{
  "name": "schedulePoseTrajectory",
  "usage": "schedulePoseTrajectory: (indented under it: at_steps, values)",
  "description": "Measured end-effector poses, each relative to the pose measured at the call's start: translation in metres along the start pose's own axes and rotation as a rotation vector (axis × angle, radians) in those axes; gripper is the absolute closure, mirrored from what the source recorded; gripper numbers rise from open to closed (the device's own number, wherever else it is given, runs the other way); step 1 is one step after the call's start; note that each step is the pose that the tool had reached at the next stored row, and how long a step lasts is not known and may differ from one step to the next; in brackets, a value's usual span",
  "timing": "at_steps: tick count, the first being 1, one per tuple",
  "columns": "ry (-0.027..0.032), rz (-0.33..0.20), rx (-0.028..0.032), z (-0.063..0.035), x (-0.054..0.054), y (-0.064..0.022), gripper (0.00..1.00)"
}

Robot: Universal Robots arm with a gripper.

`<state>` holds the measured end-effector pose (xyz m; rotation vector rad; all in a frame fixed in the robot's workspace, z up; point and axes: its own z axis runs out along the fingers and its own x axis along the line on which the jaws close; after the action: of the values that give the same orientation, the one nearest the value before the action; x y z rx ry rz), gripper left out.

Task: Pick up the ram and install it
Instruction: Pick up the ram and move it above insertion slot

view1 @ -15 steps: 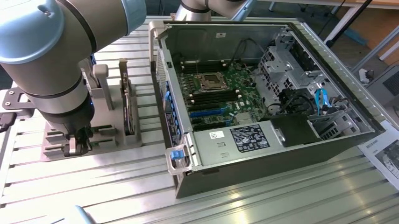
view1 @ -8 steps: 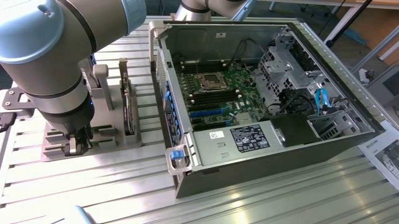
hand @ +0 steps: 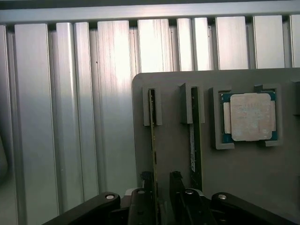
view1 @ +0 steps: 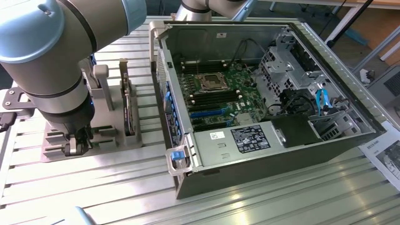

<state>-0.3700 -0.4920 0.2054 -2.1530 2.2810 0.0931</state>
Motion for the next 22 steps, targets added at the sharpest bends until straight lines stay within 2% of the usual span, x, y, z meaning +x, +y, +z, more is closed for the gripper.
schedulePoseTrajectory:
  at_steps: [22]
  values:
    - [0.0001, 0.0, 0.0, -0.003, -0.0003, -0.0022, 0.71]
